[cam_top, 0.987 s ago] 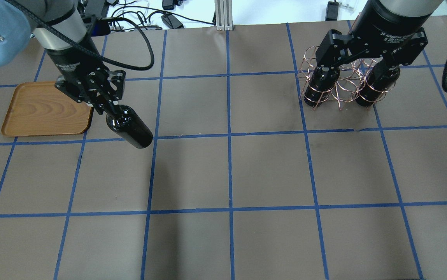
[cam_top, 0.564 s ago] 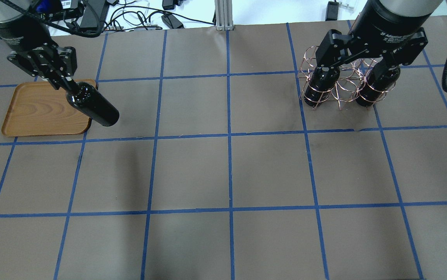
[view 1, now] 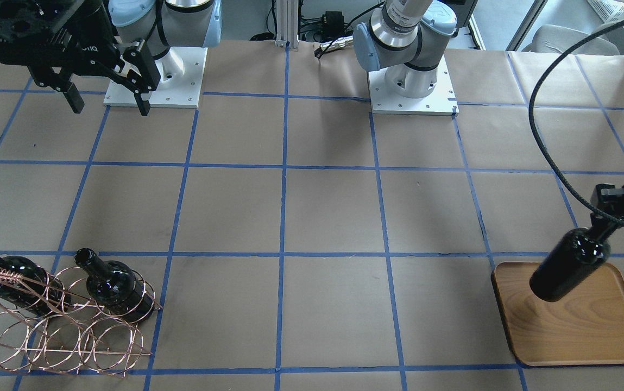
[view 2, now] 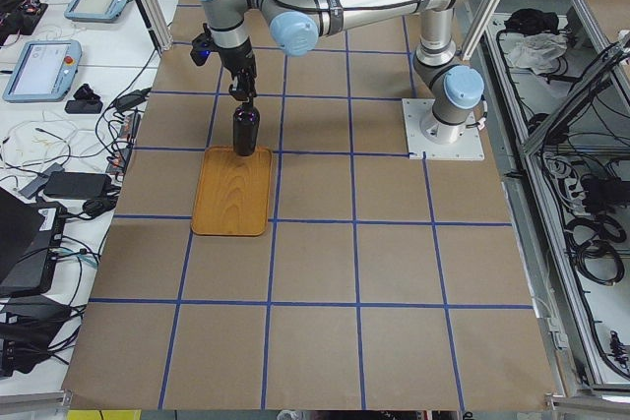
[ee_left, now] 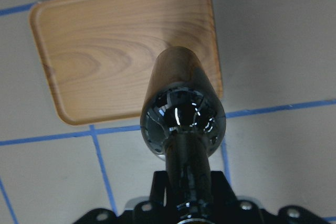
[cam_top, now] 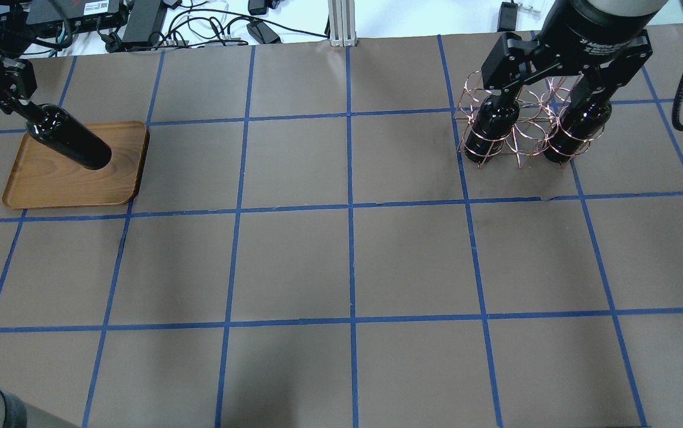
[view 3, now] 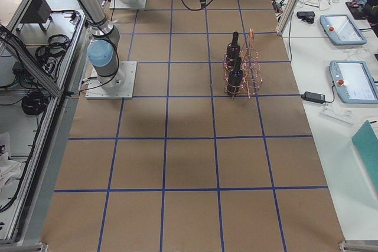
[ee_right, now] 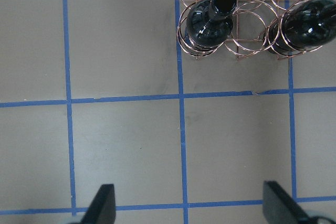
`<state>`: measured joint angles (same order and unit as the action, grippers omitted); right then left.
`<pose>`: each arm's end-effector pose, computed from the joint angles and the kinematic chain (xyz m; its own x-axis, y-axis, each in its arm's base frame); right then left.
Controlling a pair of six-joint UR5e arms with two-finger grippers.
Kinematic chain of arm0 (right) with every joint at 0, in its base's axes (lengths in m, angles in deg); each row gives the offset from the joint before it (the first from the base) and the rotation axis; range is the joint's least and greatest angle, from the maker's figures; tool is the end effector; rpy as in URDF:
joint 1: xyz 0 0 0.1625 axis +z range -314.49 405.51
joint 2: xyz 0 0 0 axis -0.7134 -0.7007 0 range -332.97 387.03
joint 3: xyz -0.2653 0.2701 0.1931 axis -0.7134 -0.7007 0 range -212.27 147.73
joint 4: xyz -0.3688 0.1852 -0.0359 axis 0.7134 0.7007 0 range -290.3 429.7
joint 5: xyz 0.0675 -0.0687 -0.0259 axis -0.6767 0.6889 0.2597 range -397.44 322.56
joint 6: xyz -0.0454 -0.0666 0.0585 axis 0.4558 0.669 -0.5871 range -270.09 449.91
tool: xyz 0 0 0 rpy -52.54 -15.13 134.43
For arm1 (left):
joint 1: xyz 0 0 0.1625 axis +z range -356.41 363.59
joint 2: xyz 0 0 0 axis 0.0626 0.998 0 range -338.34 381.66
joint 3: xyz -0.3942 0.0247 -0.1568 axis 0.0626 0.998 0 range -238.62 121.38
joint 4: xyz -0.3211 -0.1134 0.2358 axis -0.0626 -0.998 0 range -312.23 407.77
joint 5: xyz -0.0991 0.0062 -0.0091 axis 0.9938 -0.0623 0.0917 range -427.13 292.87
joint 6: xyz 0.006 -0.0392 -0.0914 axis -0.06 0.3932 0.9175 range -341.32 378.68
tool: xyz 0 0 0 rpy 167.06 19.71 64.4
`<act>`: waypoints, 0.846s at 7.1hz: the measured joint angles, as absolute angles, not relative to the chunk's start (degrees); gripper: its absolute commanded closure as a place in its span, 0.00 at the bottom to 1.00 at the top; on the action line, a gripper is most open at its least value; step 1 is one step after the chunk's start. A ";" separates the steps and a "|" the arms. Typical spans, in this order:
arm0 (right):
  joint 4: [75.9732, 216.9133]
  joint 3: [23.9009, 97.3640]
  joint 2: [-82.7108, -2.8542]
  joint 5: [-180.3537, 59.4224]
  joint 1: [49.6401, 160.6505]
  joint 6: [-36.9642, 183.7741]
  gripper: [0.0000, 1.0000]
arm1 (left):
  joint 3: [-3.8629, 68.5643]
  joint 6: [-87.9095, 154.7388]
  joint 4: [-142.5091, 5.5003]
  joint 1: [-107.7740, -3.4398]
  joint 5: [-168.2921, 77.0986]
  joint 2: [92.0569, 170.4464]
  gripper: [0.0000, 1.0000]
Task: Take wine from basket and place on tray
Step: 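Lower the bottle onto the wooden tray with the left gripper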
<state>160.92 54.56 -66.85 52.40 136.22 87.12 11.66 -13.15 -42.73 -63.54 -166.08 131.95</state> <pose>0.1394 -0.4718 0.5504 -0.9993 0.0354 -0.0098 0.0365 0.9890 -0.1434 0.1392 -0.6331 0.4569 -0.9792 0.1622 -0.1223 0.1507 0.9837 0.0980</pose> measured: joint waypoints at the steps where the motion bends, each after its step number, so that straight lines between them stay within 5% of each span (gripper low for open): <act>1: 161.11 54.56 -66.80 52.38 136.22 87.10 0.00 | 10.56 -14.97 -40.21 -62.67 -167.65 133.97 1.00; 6: 161.19 54.65 -66.78 52.38 136.22 87.09 0.00 | 8.93 -17.24 -37.21 -59.65 -166.28 139.17 1.00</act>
<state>161.19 54.65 -66.78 52.38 136.22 87.09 8.93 -17.24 -37.21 -59.65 -166.28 139.17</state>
